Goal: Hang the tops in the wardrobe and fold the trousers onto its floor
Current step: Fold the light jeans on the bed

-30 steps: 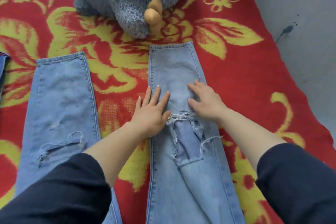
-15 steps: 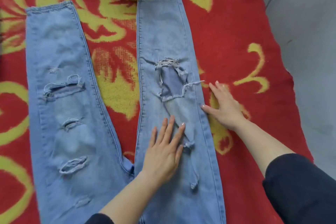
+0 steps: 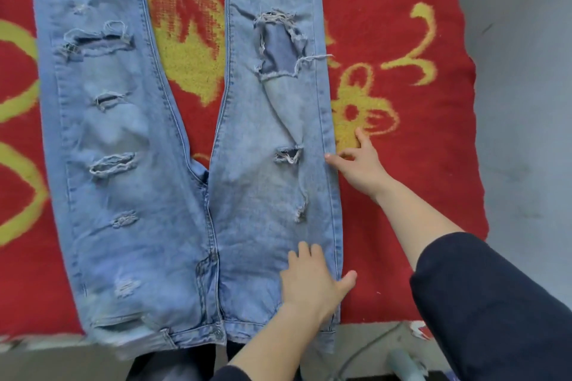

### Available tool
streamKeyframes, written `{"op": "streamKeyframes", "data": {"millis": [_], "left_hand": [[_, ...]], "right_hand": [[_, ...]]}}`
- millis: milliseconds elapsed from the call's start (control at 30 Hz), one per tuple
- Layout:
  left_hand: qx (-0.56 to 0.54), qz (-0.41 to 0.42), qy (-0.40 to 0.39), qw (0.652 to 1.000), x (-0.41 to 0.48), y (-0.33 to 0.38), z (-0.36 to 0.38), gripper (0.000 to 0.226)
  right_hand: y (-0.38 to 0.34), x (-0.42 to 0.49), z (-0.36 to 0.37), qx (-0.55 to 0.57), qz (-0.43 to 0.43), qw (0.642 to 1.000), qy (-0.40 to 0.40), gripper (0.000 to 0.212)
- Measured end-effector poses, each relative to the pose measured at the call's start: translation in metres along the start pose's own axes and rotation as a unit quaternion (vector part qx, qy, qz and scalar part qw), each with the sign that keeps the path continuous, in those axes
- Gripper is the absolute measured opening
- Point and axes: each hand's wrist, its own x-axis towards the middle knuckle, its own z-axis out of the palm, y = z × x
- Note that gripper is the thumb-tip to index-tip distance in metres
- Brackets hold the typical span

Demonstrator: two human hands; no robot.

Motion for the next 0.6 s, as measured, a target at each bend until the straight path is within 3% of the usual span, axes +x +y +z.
{"op": "streamKeyframes", "data": {"millis": [133,267,367,467,600], "left_hand": [[0.025,-0.013,0.010,1.000,-0.001,0.004,0.008,0.040],[-0.127,-0.011,-0.014,0.992,-0.002,-0.013,-0.012,0.012],[-0.289,0.011,-0.049,0.956,-0.017,-0.052,-0.041,0.015],[-0.419,0.031,-0.070,0.905,-0.041,-0.098,-0.073,0.006],[-0.526,-0.022,0.003,0.850,-0.065,-0.180,-0.112,0.031]], "right_hand": [[-0.012,-0.015,0.009,-0.015,0.011,1.000,0.010,0.016],[-0.032,-0.026,0.017,0.019,0.021,0.996,0.080,0.014],[-0.065,-0.037,0.024,0.134,0.035,0.986,0.090,0.003],[-0.108,-0.042,0.036,0.183,0.029,0.981,0.065,0.011],[-0.187,-0.048,0.071,0.176,-0.015,0.980,0.090,0.013]]}}
